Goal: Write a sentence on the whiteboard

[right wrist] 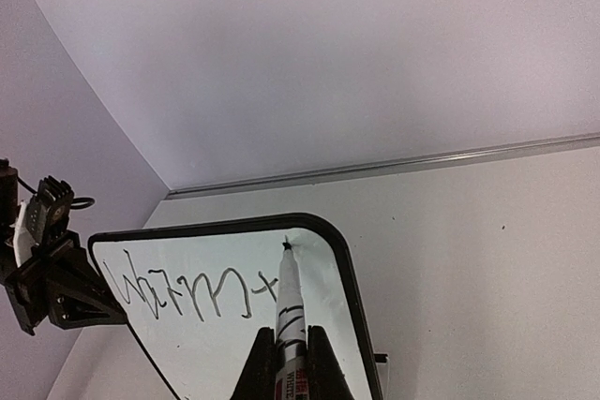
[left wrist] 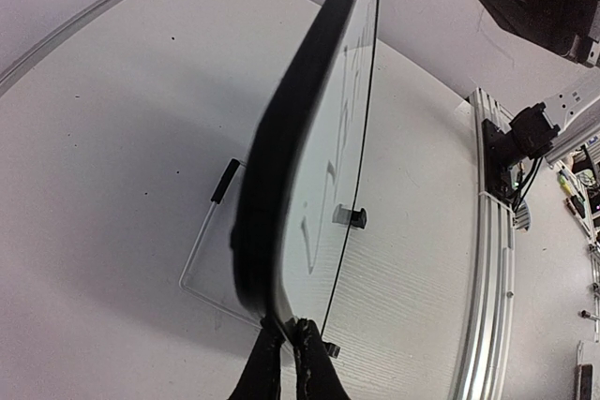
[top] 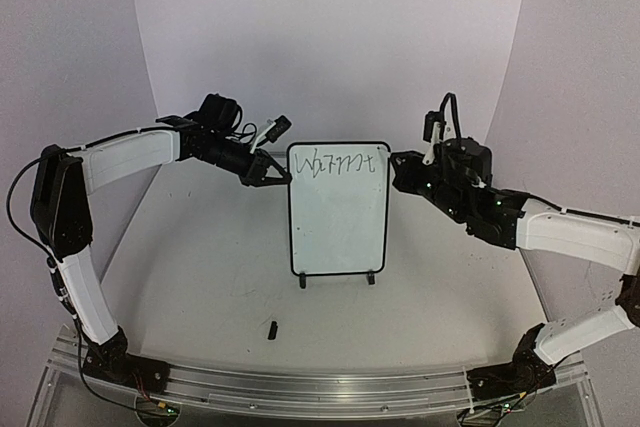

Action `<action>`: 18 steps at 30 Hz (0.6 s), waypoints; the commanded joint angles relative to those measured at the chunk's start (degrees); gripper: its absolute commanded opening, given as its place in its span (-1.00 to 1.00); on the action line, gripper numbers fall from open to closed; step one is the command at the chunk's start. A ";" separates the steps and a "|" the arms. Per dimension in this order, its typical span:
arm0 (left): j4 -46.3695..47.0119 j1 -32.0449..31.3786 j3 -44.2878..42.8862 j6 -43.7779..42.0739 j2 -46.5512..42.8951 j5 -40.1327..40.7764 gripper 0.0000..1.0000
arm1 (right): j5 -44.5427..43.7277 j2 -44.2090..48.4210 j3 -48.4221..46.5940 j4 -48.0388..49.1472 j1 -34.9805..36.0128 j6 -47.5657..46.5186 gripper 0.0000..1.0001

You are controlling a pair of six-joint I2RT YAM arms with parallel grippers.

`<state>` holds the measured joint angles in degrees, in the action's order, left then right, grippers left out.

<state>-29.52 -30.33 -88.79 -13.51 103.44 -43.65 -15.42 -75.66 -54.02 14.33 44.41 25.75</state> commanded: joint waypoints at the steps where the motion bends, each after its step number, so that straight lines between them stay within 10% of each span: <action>1: -2.39 -0.65 0.12 -2.93 -0.97 2.52 -1.00 | -1.84 -0.11 -1.89 -1.18 -0.11 -0.61 -1.00; 18: -2.44 -0.76 0.08 -2.93 -1.13 2.61 -1.00 | 1.49 1.94 5.49 -2.76 -0.09 6.04 -1.00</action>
<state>-29.50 -30.33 -88.82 -13.45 103.44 -43.42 -14.40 -74.48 -50.44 12.82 44.42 29.05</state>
